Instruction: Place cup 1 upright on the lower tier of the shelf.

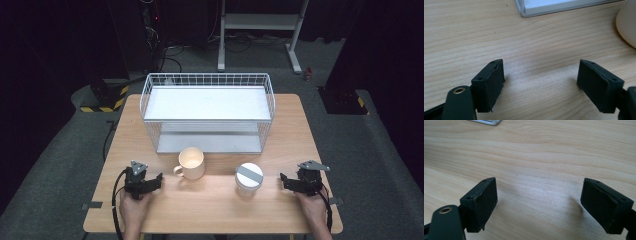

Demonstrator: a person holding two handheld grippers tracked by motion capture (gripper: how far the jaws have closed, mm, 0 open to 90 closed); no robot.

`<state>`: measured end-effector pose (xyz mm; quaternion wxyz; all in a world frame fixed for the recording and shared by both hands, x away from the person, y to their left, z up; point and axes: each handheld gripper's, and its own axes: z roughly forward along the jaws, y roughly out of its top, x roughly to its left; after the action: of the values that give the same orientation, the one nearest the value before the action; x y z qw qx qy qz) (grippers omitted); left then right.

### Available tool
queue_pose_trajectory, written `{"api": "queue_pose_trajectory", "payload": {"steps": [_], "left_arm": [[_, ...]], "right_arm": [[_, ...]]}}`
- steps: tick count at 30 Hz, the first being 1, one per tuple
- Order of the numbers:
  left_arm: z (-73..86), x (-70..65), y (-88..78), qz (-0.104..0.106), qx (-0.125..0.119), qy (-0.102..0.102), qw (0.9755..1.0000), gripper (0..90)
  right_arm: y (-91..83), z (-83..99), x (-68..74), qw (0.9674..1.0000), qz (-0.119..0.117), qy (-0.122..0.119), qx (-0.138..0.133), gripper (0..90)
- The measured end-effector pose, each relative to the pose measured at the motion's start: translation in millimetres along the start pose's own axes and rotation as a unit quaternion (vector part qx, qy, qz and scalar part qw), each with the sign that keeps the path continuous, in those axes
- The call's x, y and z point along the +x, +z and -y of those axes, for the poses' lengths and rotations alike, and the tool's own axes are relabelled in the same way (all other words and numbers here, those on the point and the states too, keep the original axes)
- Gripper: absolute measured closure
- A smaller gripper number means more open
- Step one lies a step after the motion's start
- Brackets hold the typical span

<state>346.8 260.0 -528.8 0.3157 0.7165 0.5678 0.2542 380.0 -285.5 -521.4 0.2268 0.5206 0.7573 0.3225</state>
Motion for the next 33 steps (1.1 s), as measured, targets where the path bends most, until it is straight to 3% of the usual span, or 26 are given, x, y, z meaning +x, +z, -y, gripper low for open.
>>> {"api": "queue_pose_trajectory", "payload": {"steps": [7,13,33], "left_arm": [[0.0,0.0,-0.1,0.000,0.000,-0.001,1.0000,22.0],[0.0,0.1,-0.1,0.000,0.000,-0.001,1.0000,22.1],[0.0,0.1,-0.1,0.000,0.000,-0.001,1.0000,22.0]], "right_arm": [[-14.5,2.8,5.1,0.9993,-0.025,-0.004,-0.027,14.1],[-20.5,5.9,7.7,0.9987,-0.040,0.000,-0.032,14.2],[-36.9,14.6,21.6,0.9958,-0.075,-0.025,-0.047,14.1]]}}
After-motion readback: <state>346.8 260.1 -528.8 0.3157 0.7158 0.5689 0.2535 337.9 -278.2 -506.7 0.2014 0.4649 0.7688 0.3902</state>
